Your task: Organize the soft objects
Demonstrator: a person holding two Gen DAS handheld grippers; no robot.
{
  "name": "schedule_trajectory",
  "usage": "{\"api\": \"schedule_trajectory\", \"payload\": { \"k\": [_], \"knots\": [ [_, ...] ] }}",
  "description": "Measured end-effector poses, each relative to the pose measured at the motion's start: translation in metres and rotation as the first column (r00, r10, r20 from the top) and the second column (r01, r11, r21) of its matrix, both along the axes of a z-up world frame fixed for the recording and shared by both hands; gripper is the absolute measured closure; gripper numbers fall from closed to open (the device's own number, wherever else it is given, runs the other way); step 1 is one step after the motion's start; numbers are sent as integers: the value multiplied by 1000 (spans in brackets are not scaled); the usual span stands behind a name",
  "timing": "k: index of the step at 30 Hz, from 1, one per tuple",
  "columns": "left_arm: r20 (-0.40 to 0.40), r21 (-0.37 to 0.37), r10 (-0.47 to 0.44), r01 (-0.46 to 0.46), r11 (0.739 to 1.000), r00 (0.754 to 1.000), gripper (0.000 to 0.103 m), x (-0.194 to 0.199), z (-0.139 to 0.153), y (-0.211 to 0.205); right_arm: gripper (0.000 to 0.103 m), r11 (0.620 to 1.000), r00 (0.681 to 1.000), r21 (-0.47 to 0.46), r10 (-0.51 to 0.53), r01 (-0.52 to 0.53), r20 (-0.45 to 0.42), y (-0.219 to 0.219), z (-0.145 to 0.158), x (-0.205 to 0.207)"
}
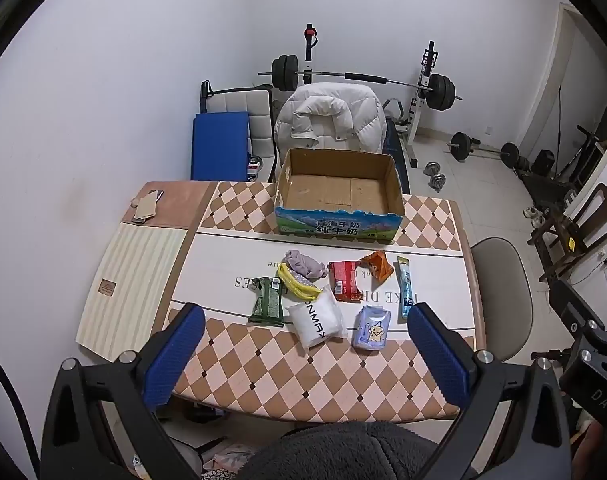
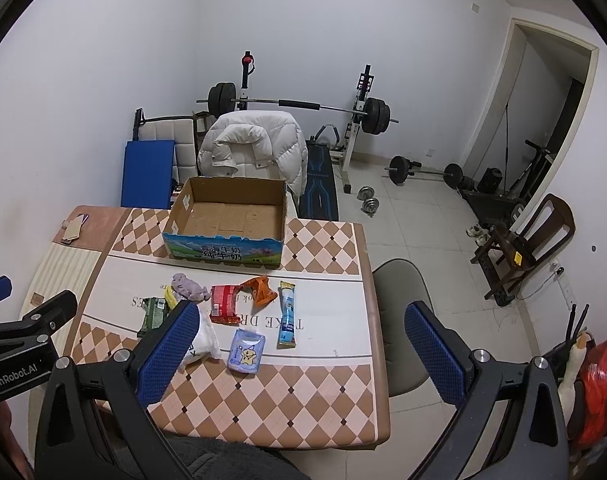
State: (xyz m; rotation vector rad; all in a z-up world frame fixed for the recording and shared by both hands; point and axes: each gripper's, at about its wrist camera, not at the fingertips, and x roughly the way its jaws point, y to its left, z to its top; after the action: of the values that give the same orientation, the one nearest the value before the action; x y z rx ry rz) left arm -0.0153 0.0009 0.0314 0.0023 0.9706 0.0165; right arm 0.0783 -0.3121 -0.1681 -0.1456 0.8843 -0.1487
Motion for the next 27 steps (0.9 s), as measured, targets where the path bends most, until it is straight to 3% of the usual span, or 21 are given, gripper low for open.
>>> {"api": "schedule_trajectory", "payload": {
  "k": [10,13,27],
  "knots": [
    [7,4,-1,1,1000,1000,0,2,2,0,0,1000,1000,11,-3,3,-10,0,-2,1],
    [6,3,-2,2,1000,1000,0,2,1,1,0,998,996,-56,9,-4,85,2,-1,-1],
    [5,-8,0,0,1000,1000,0,6,3,2,0,999,998,-40,8,-6,57,5,-4,2]
  ]
}}
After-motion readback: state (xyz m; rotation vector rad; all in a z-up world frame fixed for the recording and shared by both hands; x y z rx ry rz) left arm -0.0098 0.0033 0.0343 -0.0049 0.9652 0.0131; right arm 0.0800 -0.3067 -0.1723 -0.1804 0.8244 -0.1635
